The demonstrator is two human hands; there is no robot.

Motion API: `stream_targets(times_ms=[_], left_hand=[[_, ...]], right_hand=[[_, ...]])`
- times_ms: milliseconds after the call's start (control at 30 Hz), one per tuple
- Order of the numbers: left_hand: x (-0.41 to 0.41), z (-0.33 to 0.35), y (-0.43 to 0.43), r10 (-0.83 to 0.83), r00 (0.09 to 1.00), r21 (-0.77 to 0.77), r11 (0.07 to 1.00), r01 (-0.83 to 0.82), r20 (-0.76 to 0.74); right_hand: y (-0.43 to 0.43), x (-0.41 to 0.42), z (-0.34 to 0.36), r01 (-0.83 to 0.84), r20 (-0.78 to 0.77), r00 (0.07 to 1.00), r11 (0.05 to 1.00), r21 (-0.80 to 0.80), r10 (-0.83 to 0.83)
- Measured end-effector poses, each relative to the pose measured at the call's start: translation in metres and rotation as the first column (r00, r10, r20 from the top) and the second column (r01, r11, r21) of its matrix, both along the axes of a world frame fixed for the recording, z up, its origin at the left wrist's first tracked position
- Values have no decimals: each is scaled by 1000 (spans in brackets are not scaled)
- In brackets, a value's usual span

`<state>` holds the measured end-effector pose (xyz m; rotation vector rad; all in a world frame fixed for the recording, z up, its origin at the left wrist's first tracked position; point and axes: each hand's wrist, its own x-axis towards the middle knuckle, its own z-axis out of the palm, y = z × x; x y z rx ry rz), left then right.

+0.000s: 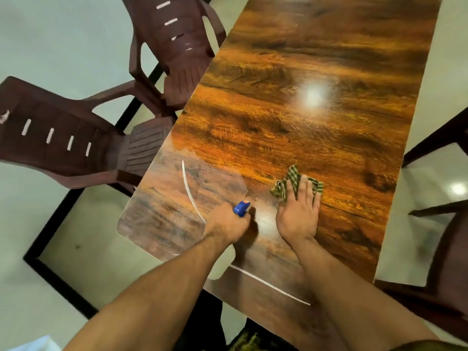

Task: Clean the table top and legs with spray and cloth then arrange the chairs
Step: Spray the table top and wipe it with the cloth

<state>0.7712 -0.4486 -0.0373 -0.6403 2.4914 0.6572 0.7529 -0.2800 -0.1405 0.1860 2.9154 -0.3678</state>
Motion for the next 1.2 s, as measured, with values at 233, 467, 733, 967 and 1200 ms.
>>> stream_targets(times_ms=[233,467,733,967,1200], left_hand=[[-37,-6,-56,17,999,-12,1000,-17,-40],[-65,-1,-133,-8,999,1,1000,8,-36],[-92,0,-239,-18,999,121,992,23,-40],[-104,-1,-302,127,988,332,939,-92,-85],[-99,-10,-331,193,979,439,887,-145,-68]], right_hand=[[-91,-10,-1,-323,-43,946,946,-14,322],[-160,-45,9,464,63,885,885,-41,-461],[-247,-61,6,307,100,949,949,-69,-300],[-277,-82,11,432,115,898,901,-34,-426],[-308,-110,14,432,143,893,902,-9,-426]])
